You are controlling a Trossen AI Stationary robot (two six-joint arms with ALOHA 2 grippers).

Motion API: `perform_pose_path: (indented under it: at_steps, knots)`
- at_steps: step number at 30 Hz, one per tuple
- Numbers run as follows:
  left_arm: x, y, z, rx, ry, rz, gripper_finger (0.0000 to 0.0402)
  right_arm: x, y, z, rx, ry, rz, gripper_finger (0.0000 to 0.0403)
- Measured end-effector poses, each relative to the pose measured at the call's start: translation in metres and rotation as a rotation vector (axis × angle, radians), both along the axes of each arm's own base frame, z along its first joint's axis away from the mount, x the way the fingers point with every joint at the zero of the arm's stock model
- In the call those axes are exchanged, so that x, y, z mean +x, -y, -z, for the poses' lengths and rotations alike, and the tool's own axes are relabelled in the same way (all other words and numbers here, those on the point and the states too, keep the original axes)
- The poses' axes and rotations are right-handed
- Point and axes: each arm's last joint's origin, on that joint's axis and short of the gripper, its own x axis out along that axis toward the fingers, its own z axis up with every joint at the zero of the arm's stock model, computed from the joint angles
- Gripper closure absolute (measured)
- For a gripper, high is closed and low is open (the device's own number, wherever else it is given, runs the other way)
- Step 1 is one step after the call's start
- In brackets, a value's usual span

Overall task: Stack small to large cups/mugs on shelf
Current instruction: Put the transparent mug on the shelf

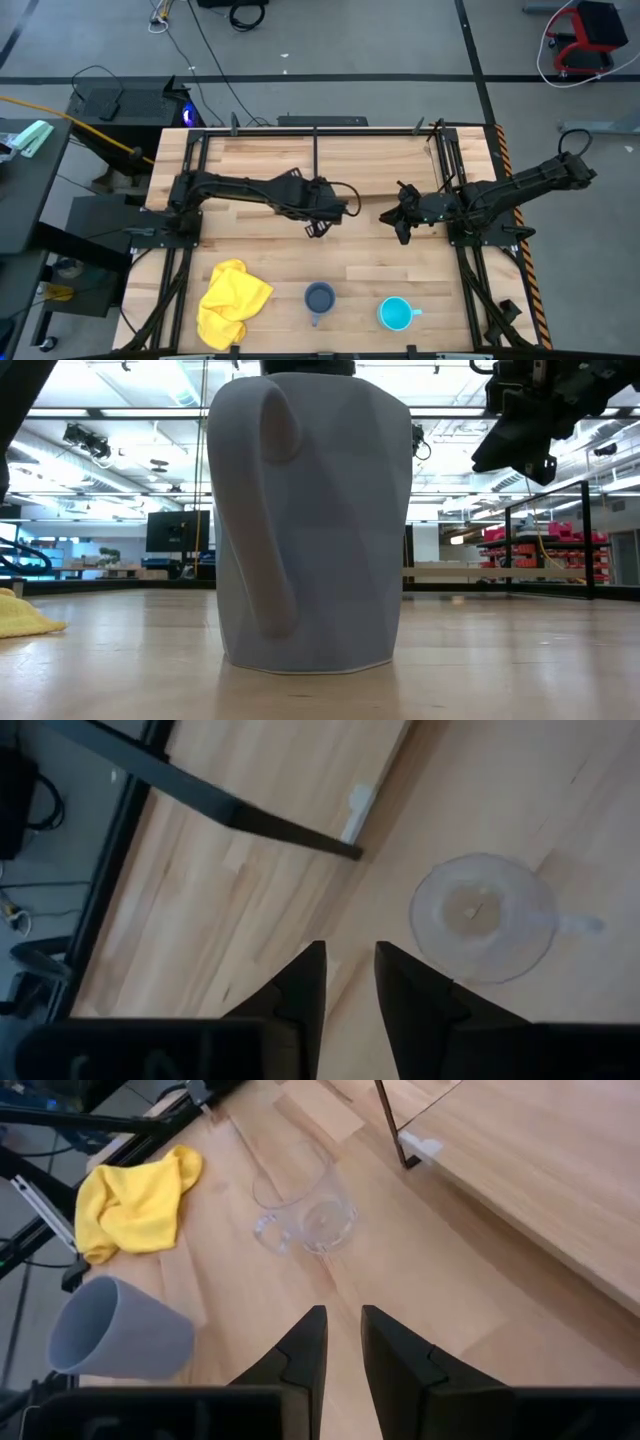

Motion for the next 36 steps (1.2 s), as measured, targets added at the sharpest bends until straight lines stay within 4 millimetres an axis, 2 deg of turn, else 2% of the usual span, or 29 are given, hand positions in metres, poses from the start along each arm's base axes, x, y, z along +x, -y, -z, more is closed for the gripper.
perform_pose_path:
  at_steps: [3, 7, 11, 14, 19, 22, 25, 30, 36]
  knots:
    - [-0.007, -0.001, -0.008, 0.033, -0.011, 0.005, 0.0305, 0.001, 0.001, -0.001, 0.003, 0.009, 0.0, 0.0329]
    - [-0.03, -0.006, -0.024, 0.133, -0.061, -0.066, 0.0304, 0.007, 0.005, -0.001, 0.044, 0.037, 0.0, 0.0329]
    - [-0.051, -0.01, -0.032, 0.155, -0.031, -0.094, 0.0312, 0.02, 0.009, -0.006, 0.057, 0.028, -0.004, 0.0329]
    - [-0.075, -0.014, -0.035, 0.158, -0.022, -0.138, 0.0321, 0.036, 0.012, -0.02, 0.031, 0.013, -0.021, 0.0329]
    - [-0.119, -0.024, -0.017, 0.156, -0.013, -0.247, 0.0335, 0.071, 0.018, -0.049, -0.064, -0.061, -0.058, 0.0329]
    - [-0.143, -0.028, 0.0, 0.149, 0.026, -0.29, 0.0342, 0.094, 0.022, -0.057, -0.107, -0.157, -0.07, 0.0329]
    - [-0.16, -0.029, 0.019, 0.133, 0.077, -0.302, 0.035, 0.117, 0.025, -0.055, -0.126, -0.254, -0.116, 0.0329]
    - [-0.18, -0.03, 0.048, 0.088, 0.169, -0.309, 0.036, 0.161, 0.027, -0.04, -0.089, -0.324, -0.302, 0.0329]
    - [-0.193, -0.03, 0.083, 0.073, 0.198, -0.308, 0.0362, 0.2, 0.039, -0.031, -0.084, -0.394, -0.284, 0.0329]
